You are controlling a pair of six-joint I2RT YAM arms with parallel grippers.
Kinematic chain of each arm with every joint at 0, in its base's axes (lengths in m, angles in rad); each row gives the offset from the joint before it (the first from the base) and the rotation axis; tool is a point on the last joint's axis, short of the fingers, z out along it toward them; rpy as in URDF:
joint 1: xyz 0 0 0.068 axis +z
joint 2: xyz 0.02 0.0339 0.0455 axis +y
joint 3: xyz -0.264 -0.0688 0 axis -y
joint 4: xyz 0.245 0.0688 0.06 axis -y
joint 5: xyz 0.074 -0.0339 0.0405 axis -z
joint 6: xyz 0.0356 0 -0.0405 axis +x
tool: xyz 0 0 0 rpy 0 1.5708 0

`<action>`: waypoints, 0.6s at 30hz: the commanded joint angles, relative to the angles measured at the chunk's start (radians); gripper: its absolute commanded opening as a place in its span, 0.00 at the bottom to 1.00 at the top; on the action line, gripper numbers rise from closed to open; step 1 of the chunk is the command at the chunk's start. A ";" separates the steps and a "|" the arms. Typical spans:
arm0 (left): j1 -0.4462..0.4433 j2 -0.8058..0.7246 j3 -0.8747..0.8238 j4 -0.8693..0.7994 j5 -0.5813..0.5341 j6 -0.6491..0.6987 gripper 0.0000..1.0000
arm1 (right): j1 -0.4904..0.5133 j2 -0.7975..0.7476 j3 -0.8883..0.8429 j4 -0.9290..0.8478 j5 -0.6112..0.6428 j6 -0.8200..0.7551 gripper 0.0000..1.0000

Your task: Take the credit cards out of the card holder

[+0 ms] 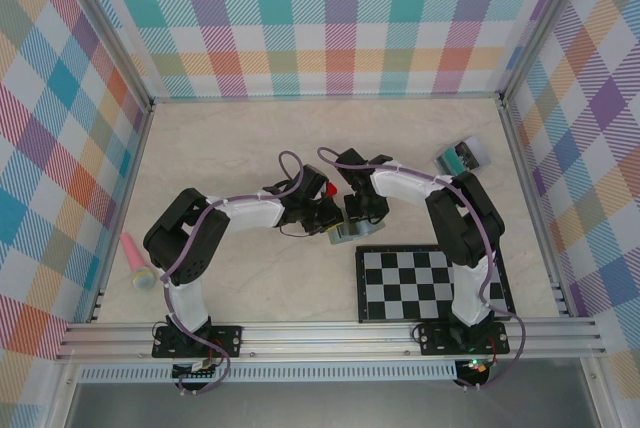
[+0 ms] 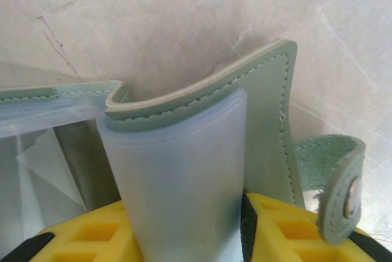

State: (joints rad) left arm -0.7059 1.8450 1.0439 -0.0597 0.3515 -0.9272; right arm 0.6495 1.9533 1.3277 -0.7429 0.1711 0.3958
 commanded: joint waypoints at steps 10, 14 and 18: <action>-0.012 -0.083 0.050 -0.345 -0.166 0.147 0.00 | 0.009 -0.181 -0.028 -0.023 -0.119 0.023 0.61; -0.009 -0.126 0.045 -0.404 -0.214 0.175 0.00 | 0.009 -0.278 -0.046 0.012 -0.144 0.034 0.66; -0.008 -0.147 0.050 -0.433 -0.230 0.184 0.00 | 0.007 -0.382 -0.090 0.053 -0.131 0.043 0.71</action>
State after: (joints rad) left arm -0.7067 1.7180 1.0786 -0.3851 0.1780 -0.7822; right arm 0.6525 1.6226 1.2747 -0.7158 0.0517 0.4156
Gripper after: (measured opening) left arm 0.040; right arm 0.702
